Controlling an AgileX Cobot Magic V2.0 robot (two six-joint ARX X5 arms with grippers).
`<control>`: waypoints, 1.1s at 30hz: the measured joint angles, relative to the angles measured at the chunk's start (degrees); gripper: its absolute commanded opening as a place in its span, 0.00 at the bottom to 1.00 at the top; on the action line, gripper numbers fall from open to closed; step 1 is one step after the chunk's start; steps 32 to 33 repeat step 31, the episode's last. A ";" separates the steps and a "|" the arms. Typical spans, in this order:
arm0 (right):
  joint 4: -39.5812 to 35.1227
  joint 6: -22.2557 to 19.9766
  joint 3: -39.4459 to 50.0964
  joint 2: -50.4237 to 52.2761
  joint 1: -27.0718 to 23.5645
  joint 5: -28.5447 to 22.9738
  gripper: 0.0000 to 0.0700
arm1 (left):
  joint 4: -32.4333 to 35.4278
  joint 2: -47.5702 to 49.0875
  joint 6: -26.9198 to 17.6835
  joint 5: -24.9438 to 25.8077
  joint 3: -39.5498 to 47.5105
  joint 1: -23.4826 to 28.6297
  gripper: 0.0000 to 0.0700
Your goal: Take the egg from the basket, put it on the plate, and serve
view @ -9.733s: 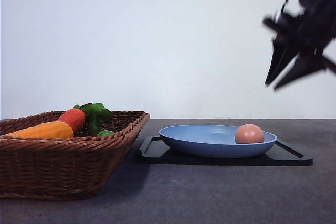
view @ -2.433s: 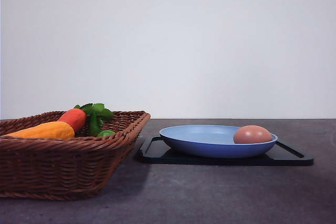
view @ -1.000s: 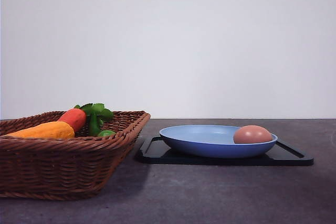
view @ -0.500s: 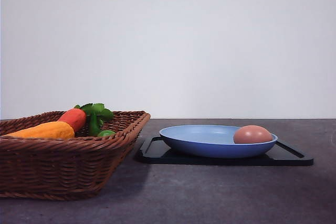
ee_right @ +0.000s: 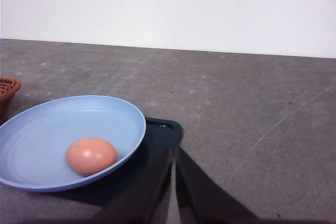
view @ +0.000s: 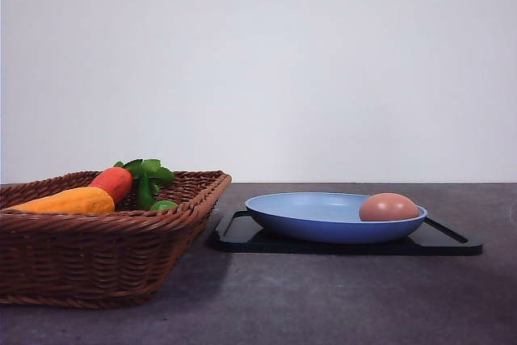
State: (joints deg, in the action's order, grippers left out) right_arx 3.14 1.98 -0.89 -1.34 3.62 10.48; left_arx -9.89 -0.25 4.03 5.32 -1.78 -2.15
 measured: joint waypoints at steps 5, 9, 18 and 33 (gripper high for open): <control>0.00 0.00 0.00 0.00 0.00 0.00 0.00 | 0.00 0.00 0.00 0.01 0.00 0.00 0.00; 0.00 0.00 0.00 0.00 0.01 0.00 0.00 | 0.00 0.00 0.00 0.00 0.00 0.00 0.00; 0.00 0.00 0.00 0.00 0.00 0.00 0.00 | 0.00 0.00 0.00 0.00 0.00 0.00 0.00; 0.00 0.00 0.00 0.00 0.00 0.00 0.00 | 0.00 0.00 0.00 0.00 0.00 0.00 0.00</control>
